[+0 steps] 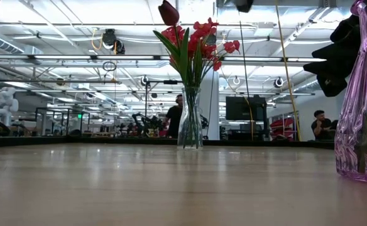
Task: Sort flowers into vase by color
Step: Return to Home Position
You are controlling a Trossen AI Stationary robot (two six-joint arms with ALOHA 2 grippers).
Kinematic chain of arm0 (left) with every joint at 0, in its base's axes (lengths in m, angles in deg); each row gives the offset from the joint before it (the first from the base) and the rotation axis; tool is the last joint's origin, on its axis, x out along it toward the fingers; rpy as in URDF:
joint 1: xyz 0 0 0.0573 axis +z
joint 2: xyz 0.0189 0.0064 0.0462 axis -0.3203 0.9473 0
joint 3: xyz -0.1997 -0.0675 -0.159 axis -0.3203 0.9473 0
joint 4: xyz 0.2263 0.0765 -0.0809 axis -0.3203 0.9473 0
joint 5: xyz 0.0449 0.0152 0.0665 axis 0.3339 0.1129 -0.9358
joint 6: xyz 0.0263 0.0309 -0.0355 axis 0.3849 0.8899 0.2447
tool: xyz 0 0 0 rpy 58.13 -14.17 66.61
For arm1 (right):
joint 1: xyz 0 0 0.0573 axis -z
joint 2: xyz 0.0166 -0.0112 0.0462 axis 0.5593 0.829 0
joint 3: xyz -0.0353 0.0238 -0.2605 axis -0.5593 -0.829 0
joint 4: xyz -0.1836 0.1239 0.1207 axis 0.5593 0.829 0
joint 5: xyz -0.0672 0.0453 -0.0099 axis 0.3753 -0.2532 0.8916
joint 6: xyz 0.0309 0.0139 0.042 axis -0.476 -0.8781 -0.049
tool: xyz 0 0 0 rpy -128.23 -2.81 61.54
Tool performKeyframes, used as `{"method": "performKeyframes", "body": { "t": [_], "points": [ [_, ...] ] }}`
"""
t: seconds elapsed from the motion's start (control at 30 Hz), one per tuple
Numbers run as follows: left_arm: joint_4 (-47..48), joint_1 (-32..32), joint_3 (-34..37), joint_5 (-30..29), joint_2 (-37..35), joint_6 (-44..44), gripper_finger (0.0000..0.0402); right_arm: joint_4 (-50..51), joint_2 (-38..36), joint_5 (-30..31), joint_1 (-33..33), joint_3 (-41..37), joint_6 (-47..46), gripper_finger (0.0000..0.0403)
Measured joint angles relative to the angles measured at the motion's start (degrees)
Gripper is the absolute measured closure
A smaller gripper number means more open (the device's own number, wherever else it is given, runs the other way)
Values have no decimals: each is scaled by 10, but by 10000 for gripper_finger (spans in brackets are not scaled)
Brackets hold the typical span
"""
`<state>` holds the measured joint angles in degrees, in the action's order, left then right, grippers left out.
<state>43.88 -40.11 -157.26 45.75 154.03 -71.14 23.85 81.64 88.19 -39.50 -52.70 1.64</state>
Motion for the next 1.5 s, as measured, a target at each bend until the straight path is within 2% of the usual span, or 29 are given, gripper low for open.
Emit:
{"method": "performKeyframes", "body": {
  "t": [0.4, 0.6, 0.73, 0.87, 0.97, 1.1, 1.37, 1.5],
  "points": [
    [132, 2, -1, -8, -82, -10, 254, 1, 0, 0, 0, 0, 0, 259],
    [322, 30, -1, -63, -139, 7, 254, 0, 0, 0, 0, 0, 0, 259],
    [429, 61, -1, -63, -157, 29, 254, 0, 0, 0, 0, 0, 0, 259],
    [475, 102, 14, -42, -158, 30, 254, 0, 0, 0, 0, 0, 0, 259],
    [456, 131, 69, -15, -175, 17, 254, 0, 0, 0, 0, 0, 0, 259],
    [361, 158, 195, -10, -241, -17, 254, 0, 0, 0, 0, 0, 0, 259],
    [81, 184, 494, -15, -430, -39, 254, 0, 3, 0, 0, 0, 0, 259],
    [-41, 189, 615, -15, -516, -77, 254, 0, 5, 0, 0, 0, 0, 259]
  ]
}}
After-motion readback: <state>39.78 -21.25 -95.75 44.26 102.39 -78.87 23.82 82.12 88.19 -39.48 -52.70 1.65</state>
